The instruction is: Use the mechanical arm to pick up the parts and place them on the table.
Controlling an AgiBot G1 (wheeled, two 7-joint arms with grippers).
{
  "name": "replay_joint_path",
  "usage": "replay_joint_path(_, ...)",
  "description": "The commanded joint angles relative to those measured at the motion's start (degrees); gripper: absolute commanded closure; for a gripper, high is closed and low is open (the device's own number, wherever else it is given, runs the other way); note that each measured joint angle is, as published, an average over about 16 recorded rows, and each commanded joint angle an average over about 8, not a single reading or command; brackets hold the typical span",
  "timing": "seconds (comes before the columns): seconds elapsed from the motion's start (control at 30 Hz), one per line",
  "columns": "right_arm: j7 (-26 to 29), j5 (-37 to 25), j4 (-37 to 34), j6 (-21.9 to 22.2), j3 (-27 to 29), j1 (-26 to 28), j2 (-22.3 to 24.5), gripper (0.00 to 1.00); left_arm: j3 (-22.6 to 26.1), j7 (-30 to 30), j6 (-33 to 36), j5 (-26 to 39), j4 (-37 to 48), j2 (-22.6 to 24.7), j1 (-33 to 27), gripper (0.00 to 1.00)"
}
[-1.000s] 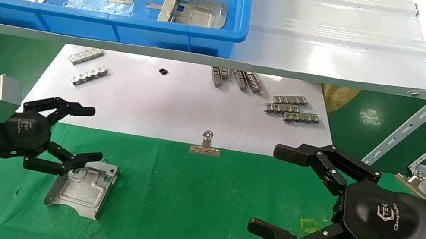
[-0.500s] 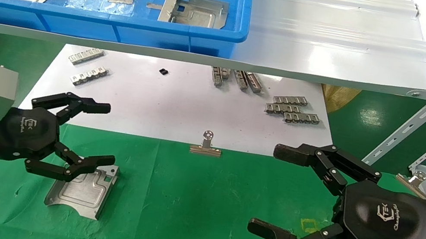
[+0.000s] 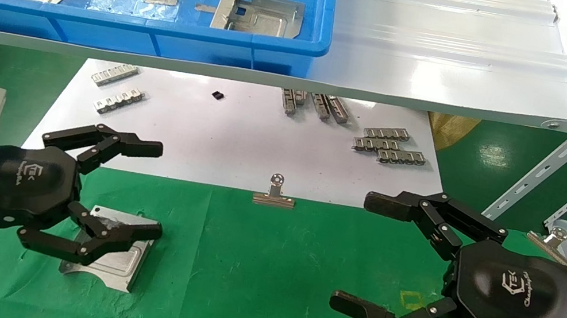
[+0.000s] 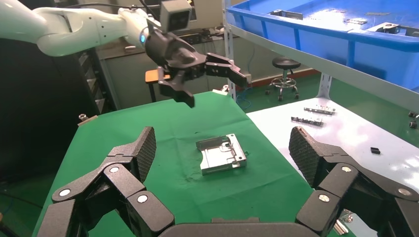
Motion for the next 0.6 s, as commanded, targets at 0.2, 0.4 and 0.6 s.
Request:
replay_joint_path(0.2, 0.0, 0.0, 0.0, 0.0, 0.0, 0.0, 0.0, 0.0, -3.33, -5.26, -0.65, -1.47, -8.39, -1.5, 3.45, 0.0)
replay_joint_path(0.4, 0.0, 0.0, 0.0, 0.0, 0.0, 0.0, 0.0, 0.0, -6.21, -9.8, -1.21, -2.74, -15.65, -2.8, 6.43, 0.0)
replay_joint_path(0.6, 0.0, 0.0, 0.0, 0.0, 0.0, 0.0, 0.0, 0.0, -8.63, -13.59, -1.65, -3.81, -21.83, -3.88, 8.95, 0.0)
